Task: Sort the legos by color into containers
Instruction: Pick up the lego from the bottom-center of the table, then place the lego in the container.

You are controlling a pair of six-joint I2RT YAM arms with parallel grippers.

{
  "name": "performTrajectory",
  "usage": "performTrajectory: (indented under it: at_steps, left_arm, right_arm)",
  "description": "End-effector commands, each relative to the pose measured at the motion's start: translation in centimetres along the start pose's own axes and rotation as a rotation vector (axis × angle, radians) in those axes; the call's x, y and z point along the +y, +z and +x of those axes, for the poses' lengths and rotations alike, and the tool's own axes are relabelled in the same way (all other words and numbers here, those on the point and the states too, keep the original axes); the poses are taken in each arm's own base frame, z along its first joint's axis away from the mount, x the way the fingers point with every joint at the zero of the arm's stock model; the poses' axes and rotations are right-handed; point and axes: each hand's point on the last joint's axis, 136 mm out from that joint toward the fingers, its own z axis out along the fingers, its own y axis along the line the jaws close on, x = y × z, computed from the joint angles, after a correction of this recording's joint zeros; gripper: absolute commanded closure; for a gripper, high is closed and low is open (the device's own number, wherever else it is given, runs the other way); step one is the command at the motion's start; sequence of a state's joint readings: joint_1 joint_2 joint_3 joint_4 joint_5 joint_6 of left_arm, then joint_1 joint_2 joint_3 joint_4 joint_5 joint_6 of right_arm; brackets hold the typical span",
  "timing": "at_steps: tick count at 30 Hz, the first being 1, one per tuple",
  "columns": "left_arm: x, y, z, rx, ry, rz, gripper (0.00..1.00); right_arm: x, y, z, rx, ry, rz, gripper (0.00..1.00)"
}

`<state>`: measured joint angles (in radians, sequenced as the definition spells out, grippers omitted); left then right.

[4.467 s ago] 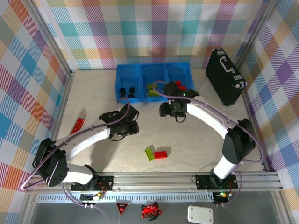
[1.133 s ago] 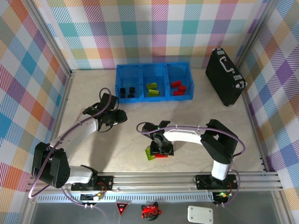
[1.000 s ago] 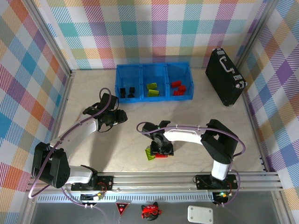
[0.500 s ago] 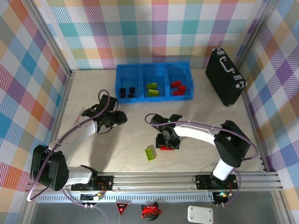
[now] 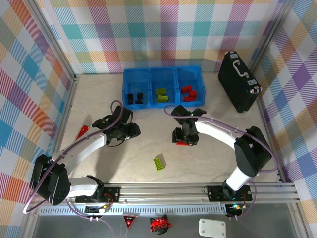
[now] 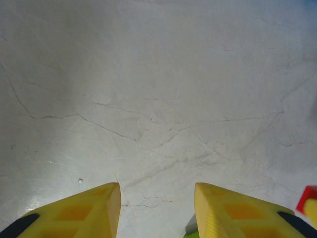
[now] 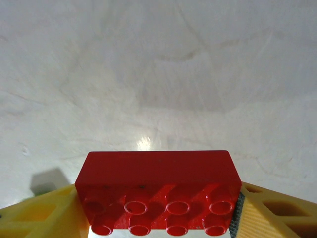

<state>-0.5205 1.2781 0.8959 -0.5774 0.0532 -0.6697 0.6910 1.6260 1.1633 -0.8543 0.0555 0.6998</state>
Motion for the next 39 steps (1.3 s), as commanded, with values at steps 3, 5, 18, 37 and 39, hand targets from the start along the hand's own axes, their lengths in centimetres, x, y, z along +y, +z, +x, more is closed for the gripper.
performTrajectory:
  at_steps: [3,5,18,37,39]
  left_arm:
    - [0.1,1.0,2.1,0.028,-0.008,-0.045,0.57]
    - [-0.4,1.4,2.6,0.035,0.003,-0.046,0.57]
    - [-2.8,3.2,5.6,0.091,0.069,-0.071,0.57]
    - [-4.5,2.8,6.1,0.076,0.135,-0.127,0.57]
    - [-4.4,2.5,5.9,0.069,0.143,-0.138,0.57]
  right_arm:
    - [-0.6,-1.8,-4.3,-0.065,-0.035,-0.024,0.33]
    - [-1.0,-2.2,-5.8,-0.083,-0.031,-0.027,0.33]
    - [-4.7,-4.9,-16.0,-0.221,-0.023,-0.025,0.33]
    - [-3.8,-2.5,-26.7,-0.273,-0.017,-0.08,0.33]
    - [-3.6,-2.1,-27.4,-0.268,0.006,-0.106,0.33]
